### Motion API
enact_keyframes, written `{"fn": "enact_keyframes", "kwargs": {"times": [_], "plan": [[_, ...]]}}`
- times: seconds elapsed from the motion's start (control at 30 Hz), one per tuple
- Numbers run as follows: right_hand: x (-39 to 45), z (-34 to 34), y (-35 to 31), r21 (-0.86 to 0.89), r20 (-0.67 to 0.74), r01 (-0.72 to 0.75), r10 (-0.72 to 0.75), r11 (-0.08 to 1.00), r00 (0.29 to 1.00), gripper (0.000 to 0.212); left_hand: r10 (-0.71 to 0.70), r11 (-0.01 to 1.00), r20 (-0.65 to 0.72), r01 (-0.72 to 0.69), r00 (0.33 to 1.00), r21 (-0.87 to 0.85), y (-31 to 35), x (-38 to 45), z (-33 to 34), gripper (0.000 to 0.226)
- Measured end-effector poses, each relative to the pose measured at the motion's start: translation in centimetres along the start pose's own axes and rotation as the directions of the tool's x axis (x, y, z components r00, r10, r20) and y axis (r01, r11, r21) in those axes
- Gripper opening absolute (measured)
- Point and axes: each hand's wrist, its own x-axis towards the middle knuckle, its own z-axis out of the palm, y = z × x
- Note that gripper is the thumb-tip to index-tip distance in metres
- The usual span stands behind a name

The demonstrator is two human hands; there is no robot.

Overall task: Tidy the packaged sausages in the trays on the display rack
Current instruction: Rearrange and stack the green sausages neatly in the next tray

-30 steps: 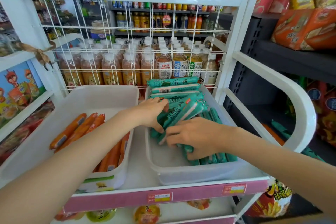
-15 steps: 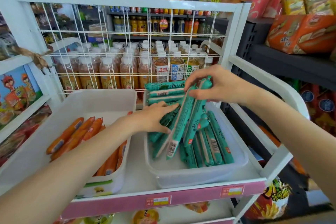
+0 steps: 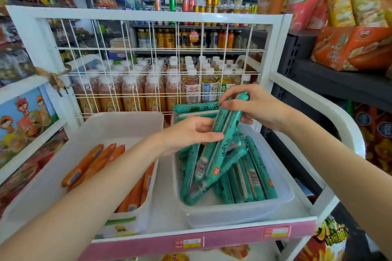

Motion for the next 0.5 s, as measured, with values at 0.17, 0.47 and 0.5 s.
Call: {"fn": "enact_keyframes", "kwargs": {"times": [0.17, 0.47, 0.5], "plan": [[0.5, 0.4, -0.2, -0.07, 0.007, 0.031, -0.03, 0.997, 1.0, 0.018, -0.027, 0.992, -0.097, 0.015, 0.995, -0.125, 0.2, 0.1, -0.4, 0.024], [0.9, 1.3, 0.4, -0.072, 0.045, 0.05, -0.047, 0.996, 0.998, 0.021, -0.029, 0.995, -0.156, 0.014, 0.987, -0.094, 0.4, 0.5, -0.1, 0.015], [0.8, 1.2, 0.4, -0.033, 0.04, 0.046, -0.045, 0.998, 0.998, 0.02, -0.024, 0.997, -0.165, 0.012, 0.986, -0.073, 0.4, 0.4, -0.2, 0.014]]}}
